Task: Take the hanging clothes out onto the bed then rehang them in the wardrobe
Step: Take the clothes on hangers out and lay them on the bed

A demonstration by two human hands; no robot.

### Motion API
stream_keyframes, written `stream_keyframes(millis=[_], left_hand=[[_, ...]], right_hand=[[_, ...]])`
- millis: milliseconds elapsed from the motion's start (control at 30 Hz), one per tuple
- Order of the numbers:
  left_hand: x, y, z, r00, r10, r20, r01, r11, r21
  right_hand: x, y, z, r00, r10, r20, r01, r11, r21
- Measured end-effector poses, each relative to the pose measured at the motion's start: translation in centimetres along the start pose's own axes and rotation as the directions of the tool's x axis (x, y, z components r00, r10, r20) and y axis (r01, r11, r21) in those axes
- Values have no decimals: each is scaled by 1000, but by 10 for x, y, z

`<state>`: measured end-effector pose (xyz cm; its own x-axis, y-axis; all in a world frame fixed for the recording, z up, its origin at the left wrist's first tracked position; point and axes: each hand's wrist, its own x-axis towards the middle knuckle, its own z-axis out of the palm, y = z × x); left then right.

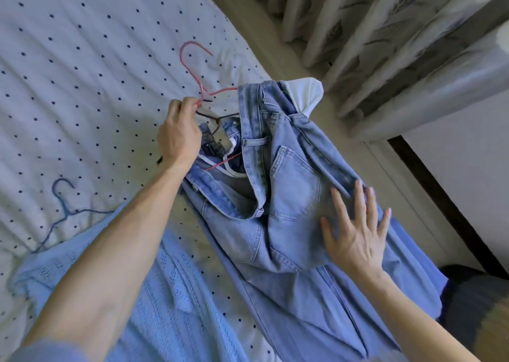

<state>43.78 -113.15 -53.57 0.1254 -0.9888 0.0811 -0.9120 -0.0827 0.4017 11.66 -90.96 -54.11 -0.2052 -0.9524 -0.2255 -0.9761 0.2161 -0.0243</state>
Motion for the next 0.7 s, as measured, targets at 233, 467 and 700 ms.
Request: stream_keyframes(millis=[233,467,700], left_hand=[[-12,-9,73,903,-342,259,312,938,151],[-27,-22,88,909,-288,302,258,957,135],[-74,11,34,864,-178,471,104,979,178]], right_hand=[[12,-18,37,949,19,314,-5,999,-45],[21,-10,19,885,-69,461,82,997,-9],[-21,14,-33,833,-91,546,-21,981,195]])
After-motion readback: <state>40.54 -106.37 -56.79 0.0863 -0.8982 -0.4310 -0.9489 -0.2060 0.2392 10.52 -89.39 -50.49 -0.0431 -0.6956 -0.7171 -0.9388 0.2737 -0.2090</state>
